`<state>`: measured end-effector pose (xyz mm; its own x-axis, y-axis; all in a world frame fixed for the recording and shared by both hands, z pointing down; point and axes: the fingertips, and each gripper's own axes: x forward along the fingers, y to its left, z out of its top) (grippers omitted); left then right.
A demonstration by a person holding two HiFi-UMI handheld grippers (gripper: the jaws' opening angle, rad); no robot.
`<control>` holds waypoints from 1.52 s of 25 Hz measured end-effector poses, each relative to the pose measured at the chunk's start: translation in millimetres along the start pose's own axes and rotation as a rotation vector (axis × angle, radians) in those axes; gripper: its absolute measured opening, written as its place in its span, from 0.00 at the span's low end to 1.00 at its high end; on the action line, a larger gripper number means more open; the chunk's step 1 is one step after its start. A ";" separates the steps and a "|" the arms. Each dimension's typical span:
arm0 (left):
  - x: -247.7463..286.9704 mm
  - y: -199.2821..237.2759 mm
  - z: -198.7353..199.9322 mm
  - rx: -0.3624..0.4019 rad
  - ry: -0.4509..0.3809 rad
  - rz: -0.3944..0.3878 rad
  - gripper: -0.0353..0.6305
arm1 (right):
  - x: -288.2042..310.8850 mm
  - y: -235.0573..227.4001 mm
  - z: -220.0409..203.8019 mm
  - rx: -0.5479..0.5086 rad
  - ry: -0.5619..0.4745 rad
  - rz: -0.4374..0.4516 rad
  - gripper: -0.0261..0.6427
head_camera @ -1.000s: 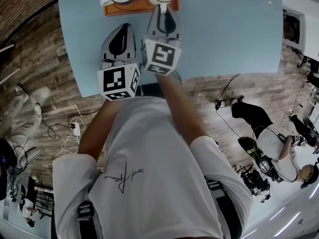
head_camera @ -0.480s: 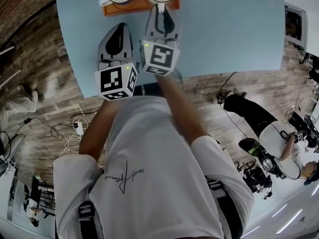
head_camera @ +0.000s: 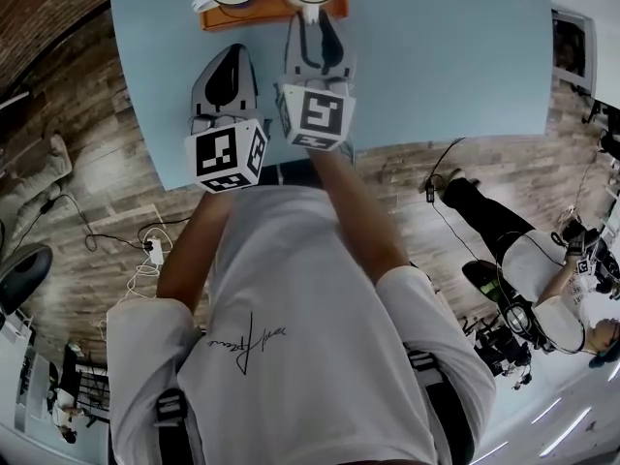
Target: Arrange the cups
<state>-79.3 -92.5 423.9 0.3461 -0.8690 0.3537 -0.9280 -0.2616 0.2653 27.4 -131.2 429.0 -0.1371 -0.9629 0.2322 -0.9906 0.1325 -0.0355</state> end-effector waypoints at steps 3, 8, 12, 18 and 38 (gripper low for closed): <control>0.2 -0.4 0.9 -0.001 -0.006 -0.003 0.07 | -3.9 -2.7 2.6 -0.010 -0.004 -0.002 0.19; -0.8 -9.3 -0.6 -0.002 -0.014 -0.018 0.07 | -15.6 -6.8 2.6 -0.030 0.008 0.006 0.19; -2.9 -13.8 0.3 -0.011 -0.023 -0.017 0.07 | -23.8 -9.4 8.0 -0.039 0.009 0.017 0.19; -9.4 -19.5 6.1 -0.018 -0.039 -0.006 0.07 | -35.9 -11.3 31.4 -0.048 -0.021 0.070 0.14; -22.6 -20.7 30.2 0.084 -0.079 -0.151 0.07 | -44.7 41.6 84.0 -0.182 -0.066 0.395 0.08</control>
<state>-72.1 -80.1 383.3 0.4732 -0.8468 0.2429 -0.8759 -0.4227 0.2326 -7.4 -102.4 335.5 -0.5110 -0.8421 0.1728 -0.8473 0.5273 0.0641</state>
